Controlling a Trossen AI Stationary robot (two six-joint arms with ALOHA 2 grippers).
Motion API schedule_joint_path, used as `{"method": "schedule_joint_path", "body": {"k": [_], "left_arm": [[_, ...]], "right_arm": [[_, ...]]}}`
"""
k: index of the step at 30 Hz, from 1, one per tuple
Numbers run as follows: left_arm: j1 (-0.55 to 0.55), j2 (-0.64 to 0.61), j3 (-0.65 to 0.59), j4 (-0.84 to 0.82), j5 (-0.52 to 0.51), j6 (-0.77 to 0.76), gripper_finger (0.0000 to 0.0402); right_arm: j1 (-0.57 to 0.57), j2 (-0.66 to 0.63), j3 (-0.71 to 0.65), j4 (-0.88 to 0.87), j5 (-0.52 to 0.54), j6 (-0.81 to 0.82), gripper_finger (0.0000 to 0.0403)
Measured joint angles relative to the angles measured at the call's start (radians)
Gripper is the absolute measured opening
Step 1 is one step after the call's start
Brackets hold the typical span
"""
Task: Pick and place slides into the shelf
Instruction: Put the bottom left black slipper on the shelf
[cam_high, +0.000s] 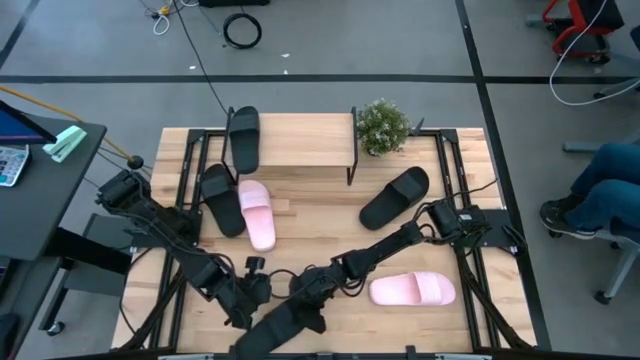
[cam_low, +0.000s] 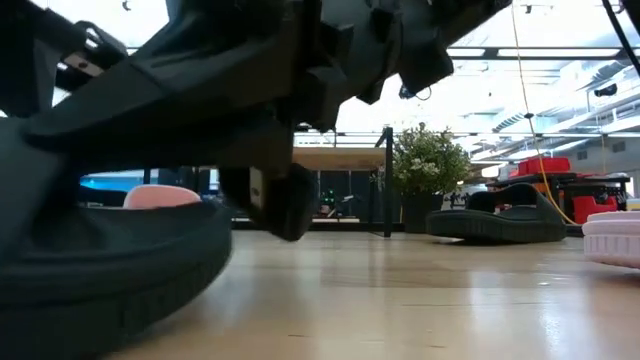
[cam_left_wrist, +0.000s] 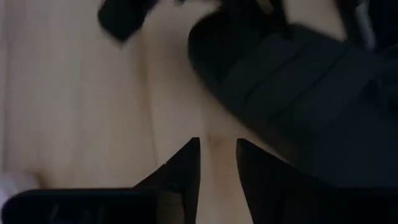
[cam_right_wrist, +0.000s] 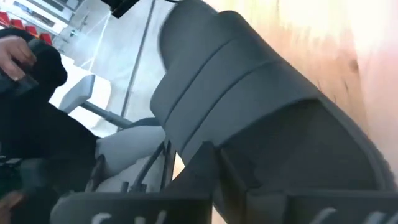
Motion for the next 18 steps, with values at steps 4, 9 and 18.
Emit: {"method": "schedule_joint_path", "body": {"k": [4, 9, 18], "left_arm": [[0.000, 0.000, 0.000, -0.118, 0.000, -0.087, 0.0085], [0.000, 0.000, 0.000, -0.200, -0.015, -0.166, 0.0053], [0.012, 0.000, 0.000, -0.189, -0.029, -0.168, 0.0010]], "right_arm": [[0.004, -0.078, 0.000, -0.190, 0.010, -0.062, 0.0007], [0.014, -0.267, 0.000, -0.484, 0.127, -0.171, 0.0004], [-0.087, -0.651, 0.000, -0.840, 0.550, -0.583, 0.0002]]}}
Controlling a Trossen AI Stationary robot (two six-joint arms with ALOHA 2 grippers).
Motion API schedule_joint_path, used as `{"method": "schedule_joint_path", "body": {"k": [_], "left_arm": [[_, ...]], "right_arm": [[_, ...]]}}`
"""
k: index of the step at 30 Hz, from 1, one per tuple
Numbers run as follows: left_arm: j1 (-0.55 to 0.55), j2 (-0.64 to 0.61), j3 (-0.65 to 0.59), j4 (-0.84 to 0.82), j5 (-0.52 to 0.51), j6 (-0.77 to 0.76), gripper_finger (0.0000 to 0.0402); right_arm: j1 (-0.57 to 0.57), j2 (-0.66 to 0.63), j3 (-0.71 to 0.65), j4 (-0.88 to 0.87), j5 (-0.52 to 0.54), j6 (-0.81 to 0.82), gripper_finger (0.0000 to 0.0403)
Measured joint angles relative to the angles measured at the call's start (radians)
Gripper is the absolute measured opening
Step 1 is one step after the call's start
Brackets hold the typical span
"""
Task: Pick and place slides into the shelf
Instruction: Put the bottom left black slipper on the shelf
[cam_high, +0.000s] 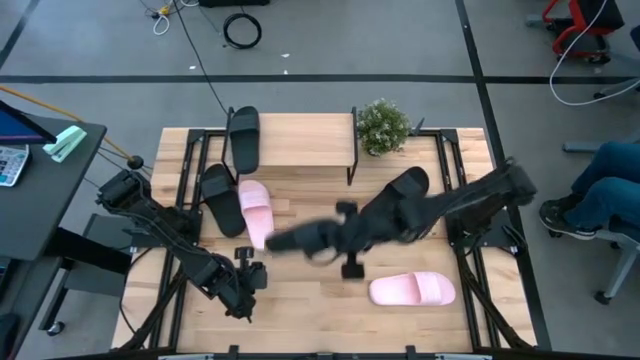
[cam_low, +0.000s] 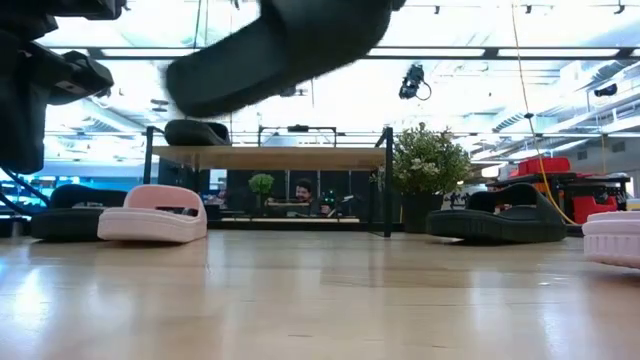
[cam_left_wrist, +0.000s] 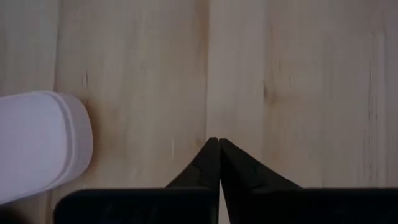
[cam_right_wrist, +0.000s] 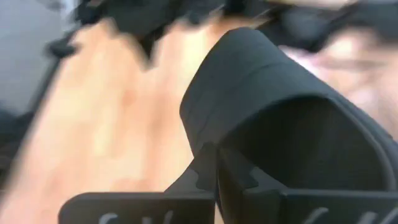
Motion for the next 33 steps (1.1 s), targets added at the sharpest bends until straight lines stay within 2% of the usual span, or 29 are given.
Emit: {"method": "schedule_joint_path", "body": {"k": [3, 6, 10, 16, 20, 27, 31, 33], "left_arm": [[0.012, 0.000, 0.000, 0.004, 0.000, 0.001, 0.0006], [0.029, 0.000, 0.000, 0.003, 0.000, 0.012, 0.0009], [0.054, 0.000, 0.000, 0.002, 0.000, 0.074, 0.0020], [0.115, -0.032, -0.001, -0.007, -0.034, 0.158, 0.0006], [0.162, -0.061, -0.001, -0.006, -0.068, 0.173, 0.0009], [0.255, -0.076, -0.001, -0.014, -0.176, 0.255, 0.0028], [0.311, -0.076, -0.001, -0.015, -0.250, 0.255, 0.0020], [0.342, -0.076, -0.001, -0.015, -0.287, 0.286, 0.0013]], "right_arm": [[-0.097, -0.074, 0.000, 0.020, 0.023, -0.103, 0.0002], [-0.225, -0.116, 0.000, 0.028, -0.018, -0.143, 0.0001], [-0.407, -0.108, 0.000, 0.027, -0.225, -0.178, 0.0000], [-0.611, -0.019, 0.006, 0.052, -0.499, -0.523, 0.0000], [-0.727, 0.059, 0.045, 0.114, -0.679, -0.538, 0.0000], [-0.882, 0.193, 0.087, 0.081, -0.712, -0.536, 0.0000], [-0.936, 0.223, 0.093, 0.068, -0.850, -0.527, 0.0000], [-0.947, 0.232, 0.093, 0.064, -0.868, -0.526, 0.0000]]}}
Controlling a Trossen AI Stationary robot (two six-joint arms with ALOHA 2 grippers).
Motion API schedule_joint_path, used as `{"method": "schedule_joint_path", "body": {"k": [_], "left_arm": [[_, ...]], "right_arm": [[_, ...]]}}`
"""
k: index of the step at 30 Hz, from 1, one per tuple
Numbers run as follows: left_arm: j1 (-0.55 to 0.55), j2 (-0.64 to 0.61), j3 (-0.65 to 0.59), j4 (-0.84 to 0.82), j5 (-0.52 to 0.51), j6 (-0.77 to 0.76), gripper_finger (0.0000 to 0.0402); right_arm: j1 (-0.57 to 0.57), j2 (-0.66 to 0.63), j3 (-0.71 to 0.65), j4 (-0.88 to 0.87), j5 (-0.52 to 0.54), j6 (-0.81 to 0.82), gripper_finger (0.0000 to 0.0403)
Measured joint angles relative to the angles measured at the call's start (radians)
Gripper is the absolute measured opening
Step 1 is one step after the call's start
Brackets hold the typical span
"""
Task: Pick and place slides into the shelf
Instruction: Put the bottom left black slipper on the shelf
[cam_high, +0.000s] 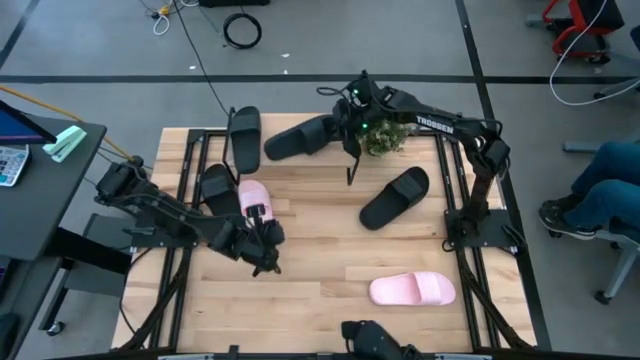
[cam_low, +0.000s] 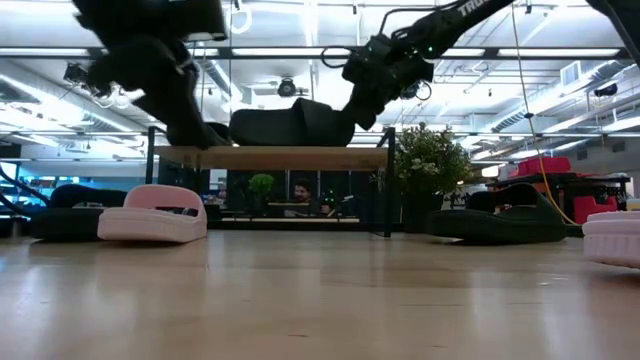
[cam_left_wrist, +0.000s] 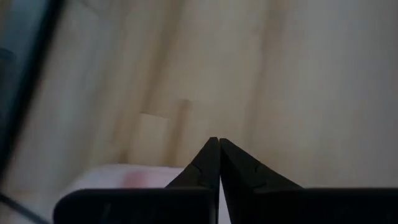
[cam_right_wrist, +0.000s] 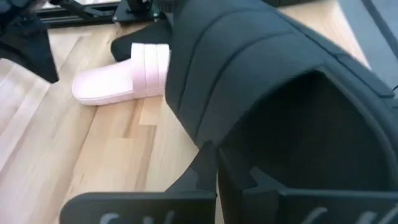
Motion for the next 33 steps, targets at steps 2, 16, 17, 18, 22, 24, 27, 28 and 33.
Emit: {"method": "schedule_joint_path", "body": {"k": [2, 16, 17, 18, 22, 24, 27, 28, 33], "left_arm": [[0.027, 0.000, 0.000, 0.000, -0.006, 0.069, 0.0009], [0.160, 0.000, 0.000, 0.011, -0.009, 0.220, 0.0091], [0.164, 0.000, 0.000, 0.011, -0.009, 0.227, 0.0096], [0.169, 0.000, 0.000, 0.011, -0.009, 0.231, 0.0099], [0.190, 0.000, 0.000, 0.011, -0.009, 0.232, 0.0105], [0.200, 0.000, 0.000, 0.011, -0.024, 0.234, 0.0104], [0.207, 0.000, 0.000, 0.016, -0.068, 0.282, 0.0099], [0.207, 0.000, 0.000, 0.025, -0.081, 0.302, 0.0098], [0.207, 0.001, 0.000, 0.142, -0.178, 0.461, 0.0102]], "right_arm": [[-0.008, 0.001, 0.000, -0.004, -0.004, 0.004, 0.0000], [-0.006, -0.061, 0.000, -0.004, 0.061, 0.114, 0.0063], [-0.006, -0.062, 0.000, -0.005, 0.061, 0.125, 0.0074], [-0.006, -0.062, 0.000, -0.009, 0.062, 0.137, 0.0085], [-0.004, -0.062, 0.000, -0.040, 0.097, 0.151, 0.0126], [-0.004, -0.062, 0.000, -0.068, 0.119, 0.161, 0.0142], [-0.004, -0.063, 0.000, -0.108, 0.124, 0.172, 0.0160], [-0.004, -0.064, 0.000, -0.113, 0.124, 0.172, 0.0163], [0.005, -0.065, 0.000, -0.137, 0.124, 0.184, 0.0166]]}}
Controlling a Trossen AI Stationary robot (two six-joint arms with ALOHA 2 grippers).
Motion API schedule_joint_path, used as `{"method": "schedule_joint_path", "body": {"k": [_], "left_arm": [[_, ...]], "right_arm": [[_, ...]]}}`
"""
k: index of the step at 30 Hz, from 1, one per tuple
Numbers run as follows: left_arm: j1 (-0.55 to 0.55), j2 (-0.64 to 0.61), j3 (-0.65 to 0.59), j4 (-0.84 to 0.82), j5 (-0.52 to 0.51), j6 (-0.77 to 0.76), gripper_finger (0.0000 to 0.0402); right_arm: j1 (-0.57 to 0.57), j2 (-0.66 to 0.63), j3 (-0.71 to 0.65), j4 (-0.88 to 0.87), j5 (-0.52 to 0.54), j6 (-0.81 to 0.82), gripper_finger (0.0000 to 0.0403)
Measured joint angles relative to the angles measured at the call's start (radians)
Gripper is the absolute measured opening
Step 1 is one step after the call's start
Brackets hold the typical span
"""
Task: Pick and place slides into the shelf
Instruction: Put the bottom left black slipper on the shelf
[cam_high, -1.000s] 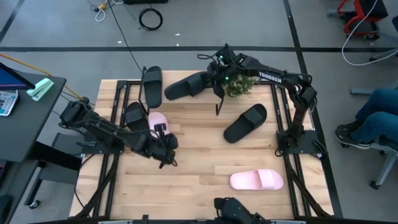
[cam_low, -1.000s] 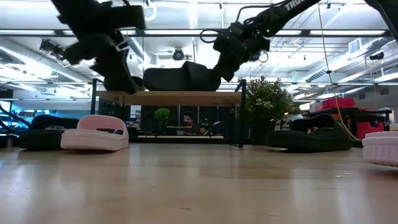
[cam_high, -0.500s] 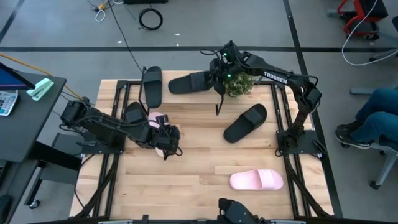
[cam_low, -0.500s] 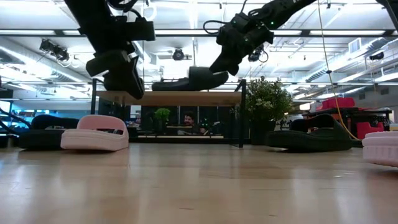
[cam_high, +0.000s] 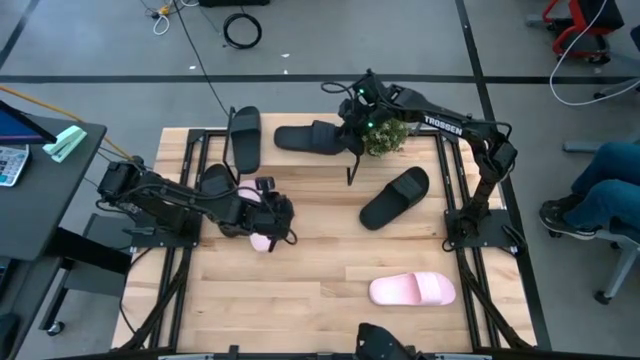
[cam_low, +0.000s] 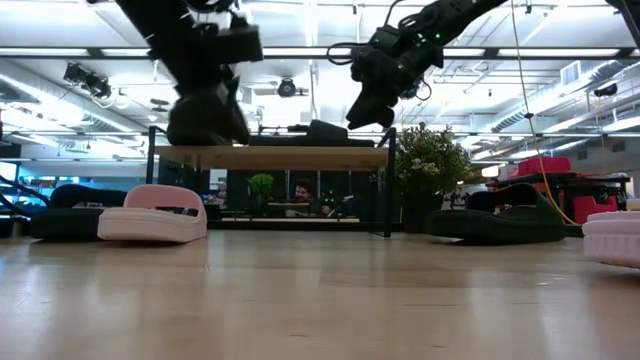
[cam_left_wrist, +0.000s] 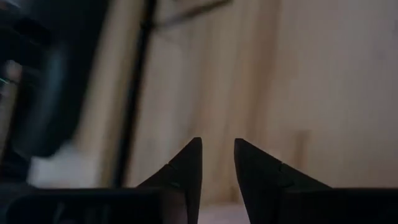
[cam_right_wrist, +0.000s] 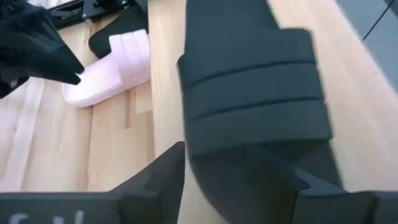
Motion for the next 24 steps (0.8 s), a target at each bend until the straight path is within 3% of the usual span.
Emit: {"method": "schedule_joint_path", "body": {"k": [4, 11, 13, 17, 20, 24], "left_arm": [[0.024, 0.000, 0.025, 0.093, -0.138, 0.162, 0.0118], [0.159, 0.000, 0.176, 0.099, -0.144, 0.164, 0.0166], [0.198, 0.000, 0.215, 0.102, -0.107, 0.196, 0.0177], [0.277, 0.000, 0.264, 0.104, 0.097, 0.303, 0.0193], [0.315, 0.000, 0.261, 0.098, 0.172, 0.494, 0.0197], [0.350, 0.001, 0.229, 0.097, 0.183, 0.821, 0.0190]], "right_arm": [[0.014, 0.000, 0.000, -0.044, -0.001, 0.000, 0.0162], [0.033, 0.000, 0.000, -0.049, -0.002, 0.056, 0.0160], [0.047, 0.000, 0.000, -0.057, 0.000, 0.099, 0.0160], [0.098, 0.000, 0.000, -0.133, -0.002, 0.129, 0.0160], [0.144, 0.000, 0.000, -0.215, -0.003, 0.131, 0.0159], [0.216, 0.000, 0.000, -0.258, -0.002, 0.160, 0.0159]]}}
